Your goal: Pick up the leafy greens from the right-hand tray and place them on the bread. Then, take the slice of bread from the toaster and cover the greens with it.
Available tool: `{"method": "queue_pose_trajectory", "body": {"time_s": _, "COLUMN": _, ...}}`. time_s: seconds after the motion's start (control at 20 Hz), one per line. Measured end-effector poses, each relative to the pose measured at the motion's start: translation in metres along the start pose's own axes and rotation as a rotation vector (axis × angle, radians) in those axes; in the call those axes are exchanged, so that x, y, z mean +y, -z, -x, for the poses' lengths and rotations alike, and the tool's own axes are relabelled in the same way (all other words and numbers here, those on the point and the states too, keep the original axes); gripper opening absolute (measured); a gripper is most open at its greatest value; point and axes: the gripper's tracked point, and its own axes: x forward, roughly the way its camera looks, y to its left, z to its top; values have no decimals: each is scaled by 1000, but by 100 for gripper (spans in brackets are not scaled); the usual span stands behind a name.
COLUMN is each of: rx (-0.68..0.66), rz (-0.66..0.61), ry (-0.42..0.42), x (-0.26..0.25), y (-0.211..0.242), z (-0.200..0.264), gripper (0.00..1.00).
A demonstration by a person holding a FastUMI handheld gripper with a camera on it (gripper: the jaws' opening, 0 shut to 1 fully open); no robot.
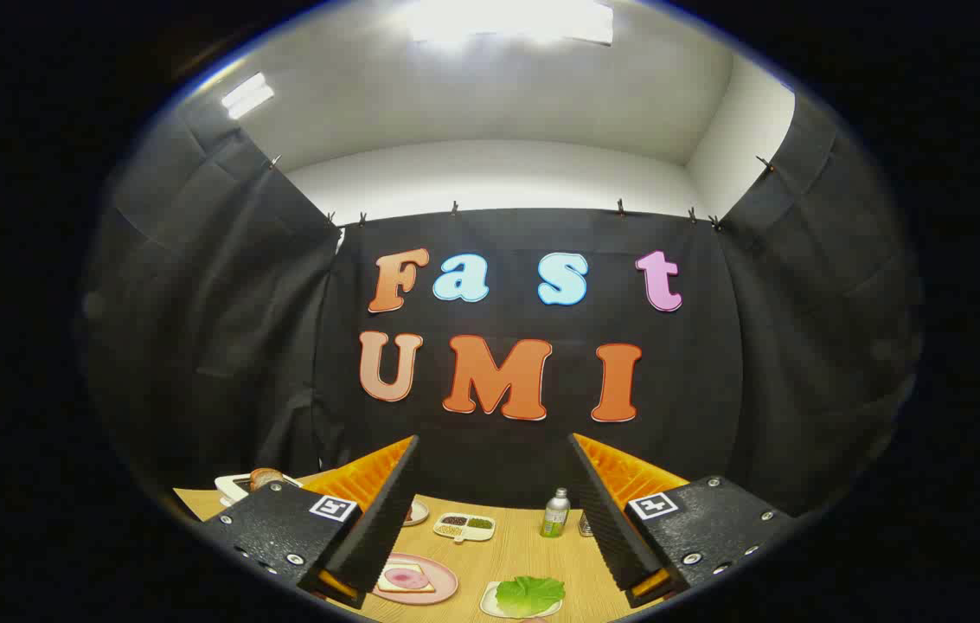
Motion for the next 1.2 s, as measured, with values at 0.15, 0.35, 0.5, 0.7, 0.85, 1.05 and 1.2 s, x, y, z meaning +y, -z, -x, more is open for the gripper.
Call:
{"method": "queue_pose_trajectory", "body": {"time_s": 0.15, "rx": -13, "rz": -9, "ry": -14, "x": 4, "y": -2, "z": 2, "gripper": 98}}
{"method": "queue_pose_trajectory", "body": {"time_s": 0.35, "rx": -20, "rz": 2, "ry": -6, "x": 1, "y": 4, "z": -2, "gripper": 98}}
{"method": "queue_pose_trajectory", "body": {"time_s": 0.5, "rx": -12, "rz": -2, "ry": -10, "x": -1, "y": 9, "z": -3, "gripper": 98}}
{"method": "queue_pose_trajectory", "body": {"time_s": 0.7, "rx": -2, "rz": -7, "ry": 11, "x": -10, "y": 16, "z": -6, "gripper": 98}}
{"method": "queue_pose_trajectory", "body": {"time_s": 0.85, "rx": 6, "rz": -4, "ry": 22, "x": -16, "y": 21, "z": -10, "gripper": 98}}
{"method": "queue_pose_trajectory", "body": {"time_s": 1.05, "rx": 31, "rz": -7, "ry": 22, "x": -17, "y": 33, "z": -17, "gripper": 98}}
{"method": "queue_pose_trajectory", "body": {"time_s": 1.2, "rx": 55, "rz": -7, "ry": 30, "x": -21, "y": 45, "z": -23, "gripper": 98}}
